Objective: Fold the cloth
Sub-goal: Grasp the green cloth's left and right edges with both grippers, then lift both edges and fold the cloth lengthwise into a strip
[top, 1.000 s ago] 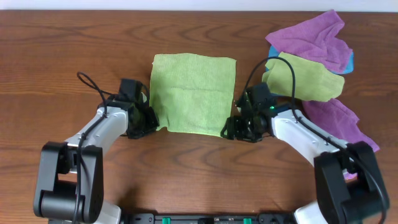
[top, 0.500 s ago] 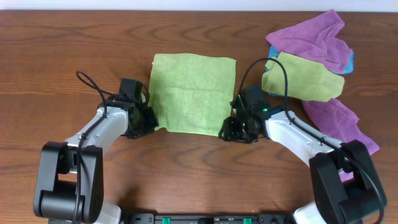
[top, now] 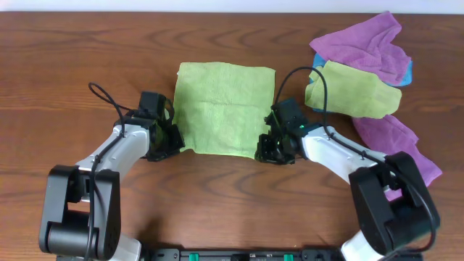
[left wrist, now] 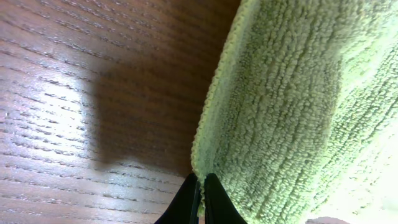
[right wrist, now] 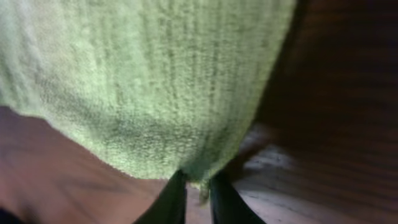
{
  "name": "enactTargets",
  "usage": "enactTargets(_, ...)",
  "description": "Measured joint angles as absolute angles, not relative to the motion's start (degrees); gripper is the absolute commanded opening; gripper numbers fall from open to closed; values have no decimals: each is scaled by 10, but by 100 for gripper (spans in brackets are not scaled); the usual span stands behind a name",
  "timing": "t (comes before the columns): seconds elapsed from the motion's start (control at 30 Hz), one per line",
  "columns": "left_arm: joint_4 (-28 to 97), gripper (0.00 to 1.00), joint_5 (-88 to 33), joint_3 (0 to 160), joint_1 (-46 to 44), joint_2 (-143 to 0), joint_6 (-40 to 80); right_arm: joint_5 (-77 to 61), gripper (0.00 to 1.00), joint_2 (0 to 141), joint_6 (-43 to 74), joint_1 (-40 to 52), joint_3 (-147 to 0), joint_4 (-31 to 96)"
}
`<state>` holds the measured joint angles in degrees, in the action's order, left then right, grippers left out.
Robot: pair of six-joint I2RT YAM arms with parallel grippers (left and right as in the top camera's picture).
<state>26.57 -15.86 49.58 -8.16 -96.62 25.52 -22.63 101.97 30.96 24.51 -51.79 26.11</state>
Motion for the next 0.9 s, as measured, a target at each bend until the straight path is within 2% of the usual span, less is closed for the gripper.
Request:
enactTargets(0.2, 266, 6, -159, 496, -82, -966, 255, -234, 1, 1023, 314, 240, -518, 266)
enactTargets(0.4, 266, 6, -159, 496, -82, -955, 255, -228, 1, 1024, 309, 213, -536, 346)
enactTargets(0.6, 282, 6, -158, 496, -82, -861, 255, -207, 1, 1005, 287, 178, -558, 402)
enactTargets(0.9, 366, 6, -146, 496, -109, -741, 262, -188, 2, 876, 270, 169, -578, 455)
